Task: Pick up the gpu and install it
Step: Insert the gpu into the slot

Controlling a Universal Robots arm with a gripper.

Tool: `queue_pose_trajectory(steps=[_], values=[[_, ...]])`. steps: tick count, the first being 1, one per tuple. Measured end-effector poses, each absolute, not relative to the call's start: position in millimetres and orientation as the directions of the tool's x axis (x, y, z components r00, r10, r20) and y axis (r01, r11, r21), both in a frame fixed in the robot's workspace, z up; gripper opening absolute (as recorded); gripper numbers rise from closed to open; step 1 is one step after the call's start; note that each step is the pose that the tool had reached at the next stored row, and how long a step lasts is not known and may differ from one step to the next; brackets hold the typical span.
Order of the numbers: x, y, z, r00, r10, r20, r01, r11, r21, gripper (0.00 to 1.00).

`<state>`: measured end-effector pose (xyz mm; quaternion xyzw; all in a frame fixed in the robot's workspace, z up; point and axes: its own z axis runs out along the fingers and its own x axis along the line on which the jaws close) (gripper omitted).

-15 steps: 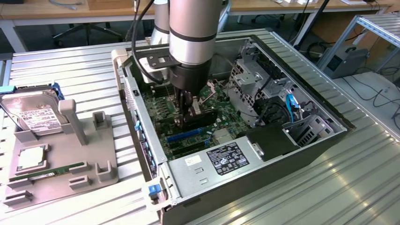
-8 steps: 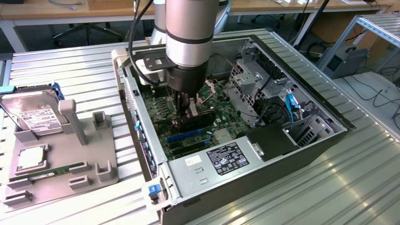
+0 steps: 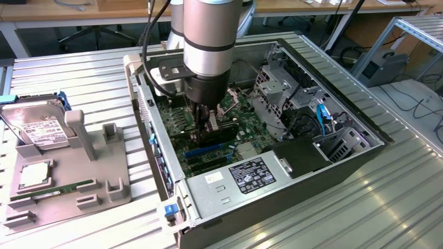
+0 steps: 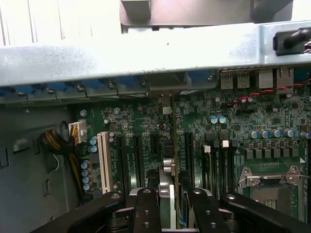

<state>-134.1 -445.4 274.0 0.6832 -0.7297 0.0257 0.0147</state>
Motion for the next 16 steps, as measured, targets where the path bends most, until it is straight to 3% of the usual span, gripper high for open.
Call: queue_pose_trajectory(steps=[16], values=[[-139.4, -445.2, 268.1, -0.074, -0.996, 0.056, -0.997, 0.073, -0.017, 0.27]])
